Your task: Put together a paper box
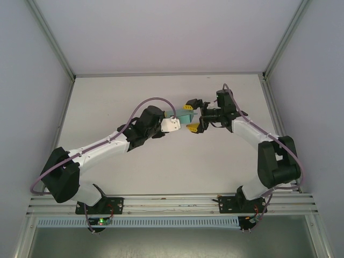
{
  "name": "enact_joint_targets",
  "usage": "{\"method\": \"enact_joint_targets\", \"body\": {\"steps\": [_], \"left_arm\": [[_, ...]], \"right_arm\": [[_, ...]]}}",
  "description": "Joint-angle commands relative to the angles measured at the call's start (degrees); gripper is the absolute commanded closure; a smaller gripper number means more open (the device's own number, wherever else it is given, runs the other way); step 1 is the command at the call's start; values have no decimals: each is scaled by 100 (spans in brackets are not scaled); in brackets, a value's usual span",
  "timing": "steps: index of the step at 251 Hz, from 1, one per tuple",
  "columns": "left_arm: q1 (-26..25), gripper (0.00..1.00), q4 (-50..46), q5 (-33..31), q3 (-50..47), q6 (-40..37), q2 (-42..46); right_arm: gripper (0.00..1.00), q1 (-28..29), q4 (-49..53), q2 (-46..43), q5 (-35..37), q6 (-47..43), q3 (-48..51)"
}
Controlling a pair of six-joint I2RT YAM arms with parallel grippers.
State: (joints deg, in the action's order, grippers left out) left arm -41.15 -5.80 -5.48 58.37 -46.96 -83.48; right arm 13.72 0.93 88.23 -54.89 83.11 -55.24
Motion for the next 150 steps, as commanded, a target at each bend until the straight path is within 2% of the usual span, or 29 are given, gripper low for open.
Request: {"method": "enact_joint_targets", "body": {"steps": [1,32,50,70,84,98,123,150], "left_arm": [[67,68,-225,116,329,-3,-19],[200,68,-1229,447,664,-90,-36],[304,68,-1454,536,745,-133,-92],[471,68,-1768,749,913,-27,-208],[637,68,-2351,1255,1168,34,-327],[855,67,-2959,1956,1438,-54,-488],[1041,67,-3831,2659,1870,-236,-904],[1111,68,-4504,2790,2301,-175,-1467]], "right_arm": [[2,-144,-128,-395,444,-458,356],[1,-807,53,-771,877,-1418,755],[2,-1239,483,-886,1128,-2431,538],[1,-1248,1646,-1153,2597,-4132,-131],[1,-1123,1958,-1370,3593,-5238,-465],[1,-1043,1875,-1598,4094,-5934,-540],[1,-1040,1040,-2047,4202,-6626,-106],[2,-1032,-14,-2359,3178,-7249,553]]}}
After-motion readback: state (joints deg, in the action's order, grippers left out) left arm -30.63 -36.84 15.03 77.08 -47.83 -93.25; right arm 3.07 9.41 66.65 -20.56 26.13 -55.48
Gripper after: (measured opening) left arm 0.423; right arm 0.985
